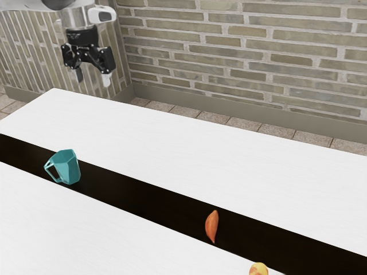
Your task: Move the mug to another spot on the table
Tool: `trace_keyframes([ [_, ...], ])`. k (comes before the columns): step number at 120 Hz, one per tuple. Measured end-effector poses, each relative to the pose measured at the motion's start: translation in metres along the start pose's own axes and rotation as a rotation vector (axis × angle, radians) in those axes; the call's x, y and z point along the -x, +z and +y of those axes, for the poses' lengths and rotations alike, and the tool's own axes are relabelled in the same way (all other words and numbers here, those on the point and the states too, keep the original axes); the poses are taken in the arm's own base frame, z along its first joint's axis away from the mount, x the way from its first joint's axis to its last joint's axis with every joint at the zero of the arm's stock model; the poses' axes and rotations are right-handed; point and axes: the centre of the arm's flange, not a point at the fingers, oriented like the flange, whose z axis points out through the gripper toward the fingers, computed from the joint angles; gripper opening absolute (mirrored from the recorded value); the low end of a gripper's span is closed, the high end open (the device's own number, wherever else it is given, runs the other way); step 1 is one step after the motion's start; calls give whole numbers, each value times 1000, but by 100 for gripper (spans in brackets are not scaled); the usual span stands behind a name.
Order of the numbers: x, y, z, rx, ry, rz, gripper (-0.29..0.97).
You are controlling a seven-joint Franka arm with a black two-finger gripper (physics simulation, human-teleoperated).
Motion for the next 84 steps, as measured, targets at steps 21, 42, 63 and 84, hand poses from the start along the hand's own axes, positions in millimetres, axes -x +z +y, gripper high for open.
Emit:
trace_keyframes([
  [21, -6, -6, 5, -2, 20, 57, 68],
  [42, -7, -8, 7, -3, 32, 80, 68],
  [63, 2, -6, 0, -5, 33, 46, 68],
  [84, 68, 32, -29, -9, 110, 50, 68],
])
